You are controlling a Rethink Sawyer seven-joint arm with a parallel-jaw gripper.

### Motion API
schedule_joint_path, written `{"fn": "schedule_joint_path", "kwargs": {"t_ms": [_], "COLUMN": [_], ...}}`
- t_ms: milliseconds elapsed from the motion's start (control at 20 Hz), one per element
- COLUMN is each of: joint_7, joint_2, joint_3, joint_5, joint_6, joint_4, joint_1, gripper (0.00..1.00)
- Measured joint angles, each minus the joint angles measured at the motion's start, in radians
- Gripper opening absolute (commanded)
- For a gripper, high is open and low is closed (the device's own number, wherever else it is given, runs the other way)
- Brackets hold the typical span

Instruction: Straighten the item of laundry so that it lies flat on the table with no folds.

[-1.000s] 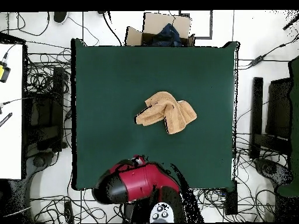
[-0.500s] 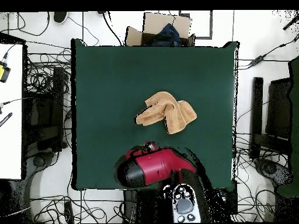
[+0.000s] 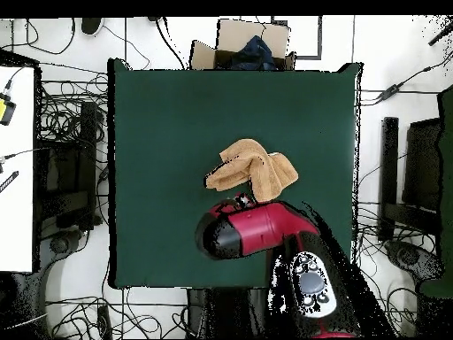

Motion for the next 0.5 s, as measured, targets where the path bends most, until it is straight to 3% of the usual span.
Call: {"fn": "schedule_joint_path", "kwargs": {"t_ms": [500], "joint_7": [-0.02], "joint_2": [0.061], "joint_3": [0.084], "joint_5": [-0.03], "joint_6": [0.023], "joint_4": [-0.137], "joint_1": [-0.08], "gripper": [1.0]}}
